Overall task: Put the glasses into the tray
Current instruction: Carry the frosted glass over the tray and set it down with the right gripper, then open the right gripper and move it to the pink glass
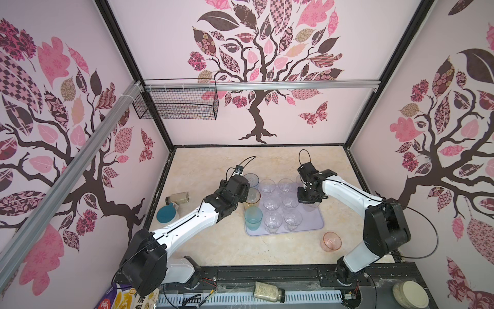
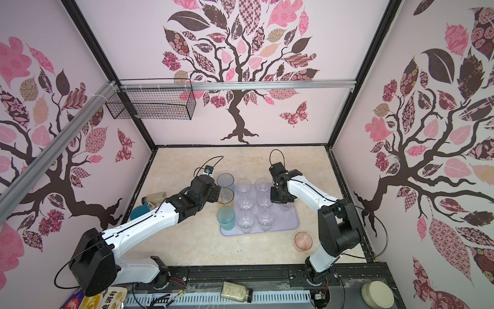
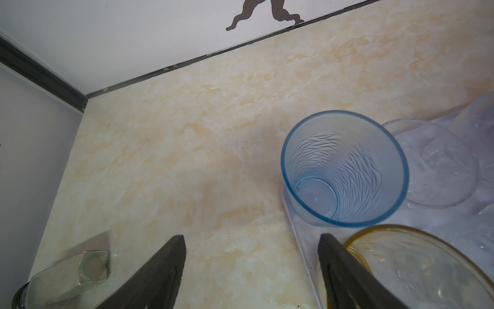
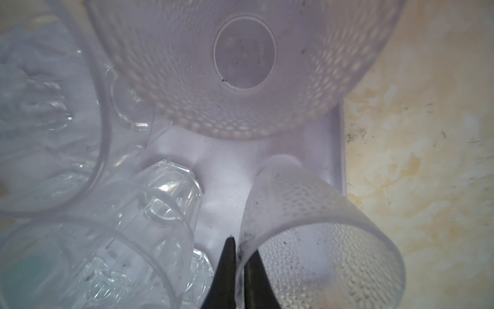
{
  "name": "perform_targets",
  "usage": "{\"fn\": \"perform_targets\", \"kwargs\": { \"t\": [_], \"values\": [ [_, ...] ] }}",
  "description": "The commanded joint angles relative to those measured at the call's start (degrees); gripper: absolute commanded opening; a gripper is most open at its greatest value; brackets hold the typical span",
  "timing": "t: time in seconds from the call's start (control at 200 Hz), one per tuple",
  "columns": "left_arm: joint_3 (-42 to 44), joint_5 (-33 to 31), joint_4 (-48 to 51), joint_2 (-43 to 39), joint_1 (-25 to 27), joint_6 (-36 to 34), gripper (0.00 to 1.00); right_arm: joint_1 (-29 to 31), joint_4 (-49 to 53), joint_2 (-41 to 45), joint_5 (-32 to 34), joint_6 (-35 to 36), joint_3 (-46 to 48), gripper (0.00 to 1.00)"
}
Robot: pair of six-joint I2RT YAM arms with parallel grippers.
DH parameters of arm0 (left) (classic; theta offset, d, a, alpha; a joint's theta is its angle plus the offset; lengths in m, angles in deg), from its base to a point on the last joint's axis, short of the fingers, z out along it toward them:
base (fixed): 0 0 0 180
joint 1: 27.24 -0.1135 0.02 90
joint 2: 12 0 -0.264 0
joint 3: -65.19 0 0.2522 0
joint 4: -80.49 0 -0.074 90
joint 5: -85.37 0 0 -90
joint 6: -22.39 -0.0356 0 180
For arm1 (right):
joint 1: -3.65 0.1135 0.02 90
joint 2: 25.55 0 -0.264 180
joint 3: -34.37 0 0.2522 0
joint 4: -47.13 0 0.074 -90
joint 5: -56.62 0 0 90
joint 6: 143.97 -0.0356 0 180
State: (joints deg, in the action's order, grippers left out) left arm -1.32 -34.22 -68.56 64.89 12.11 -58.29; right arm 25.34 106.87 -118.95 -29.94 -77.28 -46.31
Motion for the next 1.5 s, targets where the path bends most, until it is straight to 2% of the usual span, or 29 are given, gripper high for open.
{"fn": "perform_targets", "kwargs": {
  "t": [0.0, 0.175, 0.605, 0.825, 0.92, 1.03, 1.11, 1.495],
  "values": [
    [-0.47, 0.76, -1.34, 0.27, -0.26, 0.37, 0.81, 0.46, -1.03, -2.37, -0.37, 0.92, -3.17, 0.00],
    [0.17, -0.03, -1.66, 0.10, -0.32, -0.18, 0.81, 0.51, -1.73, -3.27, -0.19, 1.32, -2.80, 0.01],
    [-0.33, 1.28, -1.68, 1.14, -0.26, -0.58, 0.81, 0.53, -1.81, -2.31, -1.33, 2.44, -3.55, 0.16],
    [0.08, 1.10, -1.34, 0.99, -0.29, -0.36, 0.81, 0.53, -0.52, -0.85, -0.81, 2.30, -4.02, 0.20],
    [-0.13, 0.77, -1.17, 0.64, -0.31, -0.77, 0.81, 0.54, 1.48, 0.81, -0.72, 2.45, -5.55, 0.25],
    [-1.01, 0.24, -0.56, -0.65, -1.04, 1.12, 0.81, 0.46, 5.37, 3.61, -1.30, 2.65, -6.41, 0.38],
    [-1.64, 1.28, -0.30, -2.11, -2.50, 3.08, 0.81, 0.45, 7.22, 6.74, -1.38, 2.54, -5.78, 0.43],
    [-4.48, 2.79, 2.48, -6.64, -2.80, 1.49, 0.78, 0.45, 18.51, 18.52, 1.64, -0.79, -2.52, 0.48]
  ]
}}
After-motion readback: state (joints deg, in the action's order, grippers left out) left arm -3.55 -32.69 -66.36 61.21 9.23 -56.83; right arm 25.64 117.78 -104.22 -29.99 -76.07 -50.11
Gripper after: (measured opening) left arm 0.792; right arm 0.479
